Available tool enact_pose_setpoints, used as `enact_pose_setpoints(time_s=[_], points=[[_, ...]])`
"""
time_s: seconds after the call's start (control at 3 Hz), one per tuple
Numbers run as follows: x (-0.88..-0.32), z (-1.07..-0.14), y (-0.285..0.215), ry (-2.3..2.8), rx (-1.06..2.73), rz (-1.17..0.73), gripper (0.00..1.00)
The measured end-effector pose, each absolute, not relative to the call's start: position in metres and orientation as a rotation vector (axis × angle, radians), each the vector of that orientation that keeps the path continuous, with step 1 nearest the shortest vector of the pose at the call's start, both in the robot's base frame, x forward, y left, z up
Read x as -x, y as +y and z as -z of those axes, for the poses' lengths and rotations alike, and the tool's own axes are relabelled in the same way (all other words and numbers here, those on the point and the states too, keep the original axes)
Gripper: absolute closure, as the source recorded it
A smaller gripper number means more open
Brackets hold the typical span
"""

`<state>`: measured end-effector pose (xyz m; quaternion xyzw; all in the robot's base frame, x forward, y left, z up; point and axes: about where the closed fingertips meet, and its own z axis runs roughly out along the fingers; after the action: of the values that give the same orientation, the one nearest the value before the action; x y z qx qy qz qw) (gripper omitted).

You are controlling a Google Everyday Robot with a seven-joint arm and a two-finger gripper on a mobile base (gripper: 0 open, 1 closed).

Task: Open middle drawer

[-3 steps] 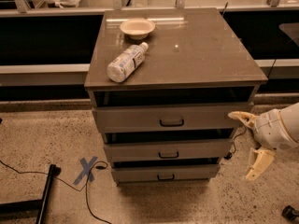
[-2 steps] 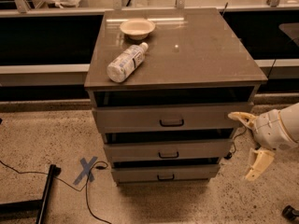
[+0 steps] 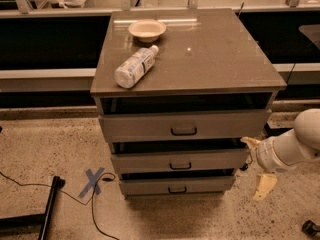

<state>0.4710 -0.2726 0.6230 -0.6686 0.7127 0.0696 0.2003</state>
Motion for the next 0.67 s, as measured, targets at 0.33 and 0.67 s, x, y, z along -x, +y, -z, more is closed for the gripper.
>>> enact_pose_setpoints(time_s=[0.33, 0.67], points=[[-0.471, -0.623, -0.273, 1.992, 1.869, -0.195, 0.0], [-0.496, -0.593, -0.252, 1.958, 1.911, -0.14, 0.0]])
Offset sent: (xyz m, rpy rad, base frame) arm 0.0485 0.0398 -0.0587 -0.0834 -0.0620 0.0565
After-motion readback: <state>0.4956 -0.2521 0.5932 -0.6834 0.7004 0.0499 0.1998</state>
